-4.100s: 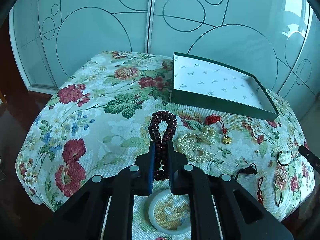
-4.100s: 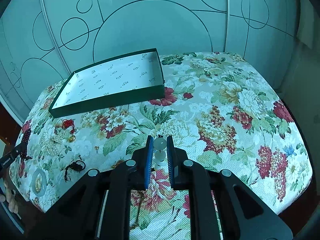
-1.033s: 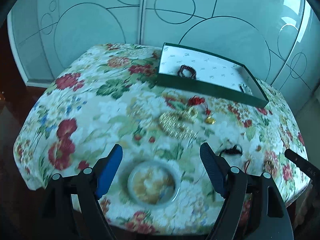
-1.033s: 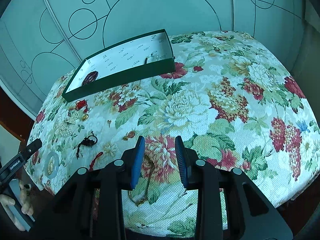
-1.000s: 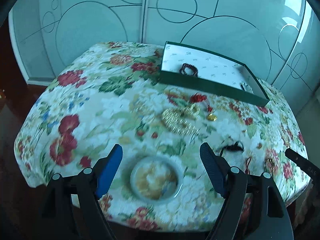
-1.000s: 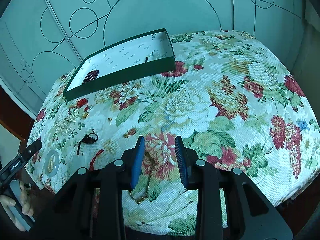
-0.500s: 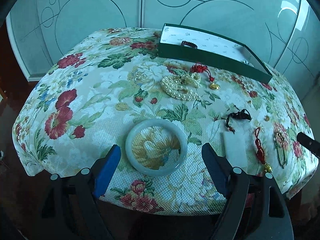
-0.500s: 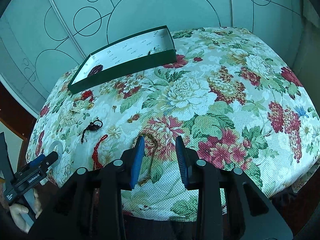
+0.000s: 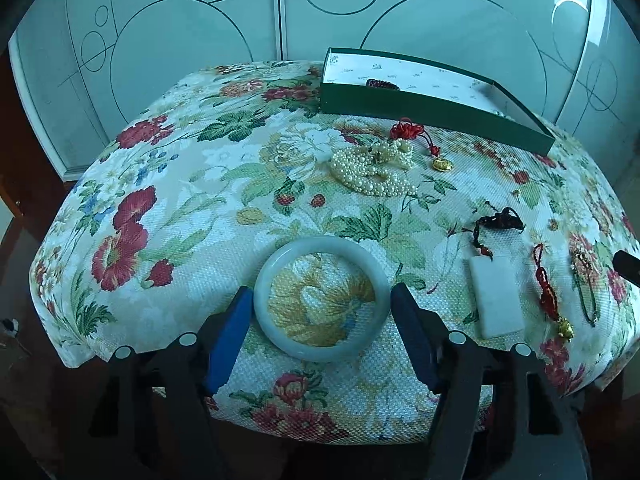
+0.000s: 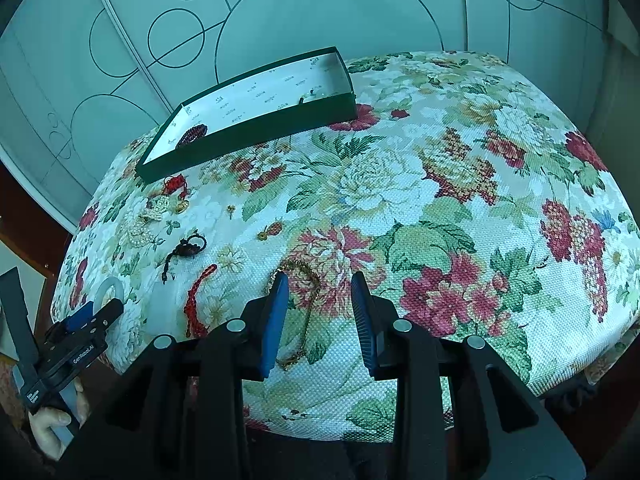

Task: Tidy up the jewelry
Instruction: 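Grasp the pale jade bangle with the left tool while the right tool grasps the gold chain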

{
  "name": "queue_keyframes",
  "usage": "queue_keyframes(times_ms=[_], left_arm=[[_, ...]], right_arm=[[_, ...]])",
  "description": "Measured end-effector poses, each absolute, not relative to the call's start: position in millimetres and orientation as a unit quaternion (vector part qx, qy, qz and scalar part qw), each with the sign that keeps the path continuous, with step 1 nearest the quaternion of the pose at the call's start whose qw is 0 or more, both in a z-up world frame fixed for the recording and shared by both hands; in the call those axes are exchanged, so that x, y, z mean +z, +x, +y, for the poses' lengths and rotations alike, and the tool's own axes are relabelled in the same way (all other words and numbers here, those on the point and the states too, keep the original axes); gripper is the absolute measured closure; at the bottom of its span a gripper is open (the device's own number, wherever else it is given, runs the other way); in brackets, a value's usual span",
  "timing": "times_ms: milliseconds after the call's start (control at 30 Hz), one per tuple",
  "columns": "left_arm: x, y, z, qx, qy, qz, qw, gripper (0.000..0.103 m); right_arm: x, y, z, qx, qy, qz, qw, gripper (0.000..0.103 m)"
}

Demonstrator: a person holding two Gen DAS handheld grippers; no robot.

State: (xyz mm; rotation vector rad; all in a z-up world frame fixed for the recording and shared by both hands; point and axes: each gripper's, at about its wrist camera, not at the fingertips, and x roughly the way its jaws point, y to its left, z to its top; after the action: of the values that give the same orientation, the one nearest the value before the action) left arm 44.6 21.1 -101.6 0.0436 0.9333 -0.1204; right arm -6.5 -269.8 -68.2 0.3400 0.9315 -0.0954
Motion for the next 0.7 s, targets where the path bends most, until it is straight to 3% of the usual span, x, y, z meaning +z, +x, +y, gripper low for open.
queue_keyframes(times_ms=[600, 700], left_arm=[[-97.5, 65.2, 30.3, -0.053, 0.022, 0.44, 0.896, 0.034], [-97.8, 66.3, 31.4, -0.053, 0.024, 0.438, 0.897, 0.034]], right_arm=[[-80.8, 6.3, -252.1, -0.038, 0.141, 0.466, 0.873, 0.071], [-85.2, 11.9, -247.2, -0.038, 0.136, 0.469, 0.872, 0.057]])
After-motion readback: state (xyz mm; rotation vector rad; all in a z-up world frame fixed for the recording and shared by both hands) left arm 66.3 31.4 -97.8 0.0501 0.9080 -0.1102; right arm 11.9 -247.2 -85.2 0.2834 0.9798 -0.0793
